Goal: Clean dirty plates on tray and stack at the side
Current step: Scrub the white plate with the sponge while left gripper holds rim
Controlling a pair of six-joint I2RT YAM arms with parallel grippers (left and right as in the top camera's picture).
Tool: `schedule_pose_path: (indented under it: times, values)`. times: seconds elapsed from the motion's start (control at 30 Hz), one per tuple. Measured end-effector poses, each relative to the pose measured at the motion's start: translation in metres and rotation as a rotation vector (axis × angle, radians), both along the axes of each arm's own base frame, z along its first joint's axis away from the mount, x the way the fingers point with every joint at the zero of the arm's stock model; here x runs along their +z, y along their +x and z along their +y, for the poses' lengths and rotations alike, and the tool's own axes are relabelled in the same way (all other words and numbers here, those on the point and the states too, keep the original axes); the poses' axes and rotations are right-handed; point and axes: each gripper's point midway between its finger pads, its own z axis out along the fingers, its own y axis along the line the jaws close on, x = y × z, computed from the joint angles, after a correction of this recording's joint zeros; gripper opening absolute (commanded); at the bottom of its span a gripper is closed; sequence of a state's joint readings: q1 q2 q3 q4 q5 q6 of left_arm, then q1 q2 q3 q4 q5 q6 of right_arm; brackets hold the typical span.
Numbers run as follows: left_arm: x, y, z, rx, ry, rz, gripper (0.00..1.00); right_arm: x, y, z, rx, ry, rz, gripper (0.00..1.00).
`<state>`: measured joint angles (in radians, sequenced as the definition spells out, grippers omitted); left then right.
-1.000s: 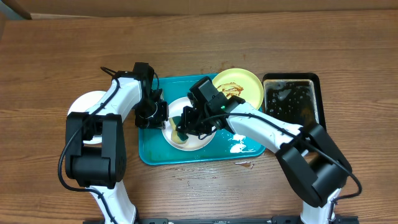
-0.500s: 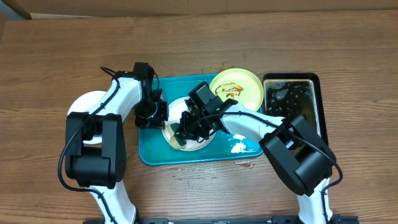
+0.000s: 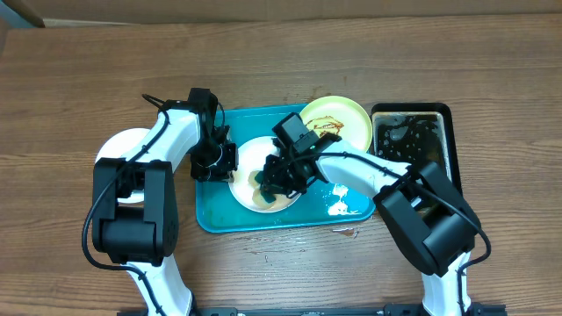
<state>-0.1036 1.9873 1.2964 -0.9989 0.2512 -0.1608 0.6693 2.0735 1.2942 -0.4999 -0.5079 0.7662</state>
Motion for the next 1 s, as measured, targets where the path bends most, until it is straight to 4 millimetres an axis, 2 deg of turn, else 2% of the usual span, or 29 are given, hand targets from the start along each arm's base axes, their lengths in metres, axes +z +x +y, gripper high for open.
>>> schedule_pose_path:
  times: [0.23, 0.5, 0.57, 0.83, 0.93, 1.0]
  values:
    - [0.000, 0.000, 0.000, 0.000, 0.000, 0.000, 0.04, 0.002, 0.016, -0.030, 0.011, -0.075, -0.064, 0.04]
    - [0.000, 0.000, 0.000, 0.000, 0.000, 0.000, 0.04, 0.013, 0.020, -0.051, 0.162, -0.165, -0.212, 0.04]
    - [0.000, 0.000, 0.000, 0.000, 0.000, 0.000, 0.04, 0.021, 0.022, -0.052, 0.196, -0.166, -0.257, 0.04]
    - [0.000, 0.000, 0.000, 0.000, 0.000, 0.000, 0.04, 0.078, 0.034, -0.052, 0.294, -0.133, -0.480, 0.04]
    - [0.000, 0.000, 0.000, 0.000, 0.000, 0.000, 0.04, 0.087, 0.038, -0.059, 0.290, -0.167, -0.521, 0.04]
    - [0.000, 0.000, 0.000, 0.000, 0.000, 0.000, 0.04, 0.089, 0.042, -0.071, 0.260, -0.216, -0.523, 0.04]
